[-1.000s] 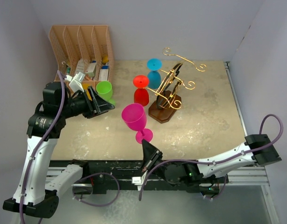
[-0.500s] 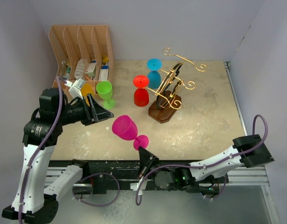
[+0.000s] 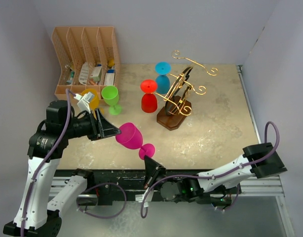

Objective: Take the wine glass off the wine glass rack

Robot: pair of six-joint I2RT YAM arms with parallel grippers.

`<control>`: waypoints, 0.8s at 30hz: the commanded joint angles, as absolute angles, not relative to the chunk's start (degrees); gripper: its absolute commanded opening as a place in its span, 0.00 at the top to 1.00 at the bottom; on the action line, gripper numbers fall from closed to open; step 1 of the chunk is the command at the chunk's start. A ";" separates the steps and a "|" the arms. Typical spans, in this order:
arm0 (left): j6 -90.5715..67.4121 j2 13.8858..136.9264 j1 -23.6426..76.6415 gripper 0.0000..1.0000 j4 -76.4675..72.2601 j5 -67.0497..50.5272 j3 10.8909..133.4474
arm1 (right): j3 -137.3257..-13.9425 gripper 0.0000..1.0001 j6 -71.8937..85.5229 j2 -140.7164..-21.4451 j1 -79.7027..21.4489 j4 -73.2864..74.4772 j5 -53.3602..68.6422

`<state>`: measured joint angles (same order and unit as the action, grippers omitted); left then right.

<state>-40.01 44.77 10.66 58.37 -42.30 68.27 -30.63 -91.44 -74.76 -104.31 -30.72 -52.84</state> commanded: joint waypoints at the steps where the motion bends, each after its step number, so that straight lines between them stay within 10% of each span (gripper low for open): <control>1: -37.38 44.84 10.81 0.49 57.65 -42.39 68.46 | -33.17 1.00 -90.70 -74.84 -104.66 -33.57 -52.73; 15: -35.16 46.11 10.90 0.53 57.01 -42.77 65.00 | -36.41 1.00 -91.50 -78.41 -104.63 -33.74 -53.09; 21: -33.78 46.68 10.90 1.00 57.41 -41.15 64.38 | -36.27 1.00 -91.25 -78.22 -104.62 -33.44 -53.56; 24: -33.52 47.10 10.90 1.00 57.61 -39.67 64.55 | -35.59 1.00 -90.61 -77.28 -104.59 -32.84 -54.17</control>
